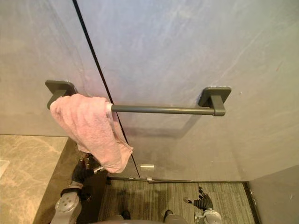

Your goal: Organize washtable

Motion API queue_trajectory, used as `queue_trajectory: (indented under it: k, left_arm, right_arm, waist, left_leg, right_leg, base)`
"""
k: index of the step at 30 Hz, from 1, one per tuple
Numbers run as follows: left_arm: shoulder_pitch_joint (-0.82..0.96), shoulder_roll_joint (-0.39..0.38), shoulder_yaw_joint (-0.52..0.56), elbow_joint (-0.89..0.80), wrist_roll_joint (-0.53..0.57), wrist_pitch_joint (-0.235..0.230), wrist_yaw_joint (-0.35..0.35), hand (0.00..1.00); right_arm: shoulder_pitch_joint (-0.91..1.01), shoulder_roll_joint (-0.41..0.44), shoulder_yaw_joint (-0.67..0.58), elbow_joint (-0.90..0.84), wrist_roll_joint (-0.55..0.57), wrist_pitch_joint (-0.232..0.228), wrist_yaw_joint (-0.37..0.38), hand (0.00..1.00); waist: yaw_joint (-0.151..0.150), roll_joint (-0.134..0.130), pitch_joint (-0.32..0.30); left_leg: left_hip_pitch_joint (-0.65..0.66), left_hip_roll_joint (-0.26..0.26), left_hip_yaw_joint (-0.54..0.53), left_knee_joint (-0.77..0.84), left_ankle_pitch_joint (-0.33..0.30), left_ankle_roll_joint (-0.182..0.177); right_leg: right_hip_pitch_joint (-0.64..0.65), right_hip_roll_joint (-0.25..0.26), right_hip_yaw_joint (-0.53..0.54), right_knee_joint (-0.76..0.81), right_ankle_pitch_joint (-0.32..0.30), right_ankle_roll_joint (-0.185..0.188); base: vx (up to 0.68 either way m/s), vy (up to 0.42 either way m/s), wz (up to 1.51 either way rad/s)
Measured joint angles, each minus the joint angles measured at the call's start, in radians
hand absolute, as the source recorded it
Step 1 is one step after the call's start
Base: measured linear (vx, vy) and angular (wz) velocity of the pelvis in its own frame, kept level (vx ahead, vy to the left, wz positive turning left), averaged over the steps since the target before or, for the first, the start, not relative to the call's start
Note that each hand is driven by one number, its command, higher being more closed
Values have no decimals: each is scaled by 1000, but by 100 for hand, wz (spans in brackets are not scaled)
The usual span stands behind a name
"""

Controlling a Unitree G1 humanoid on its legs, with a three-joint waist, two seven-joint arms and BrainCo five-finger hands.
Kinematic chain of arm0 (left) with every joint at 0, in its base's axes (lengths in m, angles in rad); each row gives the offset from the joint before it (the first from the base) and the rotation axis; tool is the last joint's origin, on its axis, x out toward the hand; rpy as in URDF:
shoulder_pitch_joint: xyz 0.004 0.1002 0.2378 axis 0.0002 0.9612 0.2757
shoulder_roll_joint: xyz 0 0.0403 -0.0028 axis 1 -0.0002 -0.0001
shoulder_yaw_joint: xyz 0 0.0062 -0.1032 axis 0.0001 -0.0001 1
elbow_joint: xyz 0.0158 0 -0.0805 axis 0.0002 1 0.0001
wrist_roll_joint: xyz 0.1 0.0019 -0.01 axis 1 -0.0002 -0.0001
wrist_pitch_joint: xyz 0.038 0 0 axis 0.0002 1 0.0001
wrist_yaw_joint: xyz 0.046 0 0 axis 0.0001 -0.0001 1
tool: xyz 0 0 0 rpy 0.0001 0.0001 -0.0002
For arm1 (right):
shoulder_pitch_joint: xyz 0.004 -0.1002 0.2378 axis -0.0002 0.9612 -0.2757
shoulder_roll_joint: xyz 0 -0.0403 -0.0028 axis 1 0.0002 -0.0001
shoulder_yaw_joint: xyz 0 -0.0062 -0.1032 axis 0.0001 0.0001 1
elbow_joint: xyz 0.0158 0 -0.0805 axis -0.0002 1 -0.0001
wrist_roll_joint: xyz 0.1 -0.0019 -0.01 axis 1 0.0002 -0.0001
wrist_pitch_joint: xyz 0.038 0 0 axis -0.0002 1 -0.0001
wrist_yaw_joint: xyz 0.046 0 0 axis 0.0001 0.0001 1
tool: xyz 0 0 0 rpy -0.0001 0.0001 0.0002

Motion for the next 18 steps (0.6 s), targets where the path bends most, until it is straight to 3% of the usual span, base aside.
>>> queue_trajectory:
  k: [6, 18]
  left_arm:
    - [0, -2, 10, -77, 1, -15, 25, 0]
    - [13, -35, 84, -123, -29, -25, 43, 0]
  right_arm:
    - [3, -1, 1, 0, 0, -2, 0, 0]
    - [0, -11, 3, -3, 0, -1, 1, 0]
  waist:
    - [17, -1, -1]
    - [21, -7, -5]
  left_leg:
    - [2, 0, -5, 3, 0, 0]
    - [4, -3, -28, 6, 3, 1]
  right_leg:
    - [4, 0, -4, 2, 0, 0]
    - [12, -3, -22, 1, -1, 1]
  base:
    - [-5, -1, 1]
    - [-23, -6, 5]
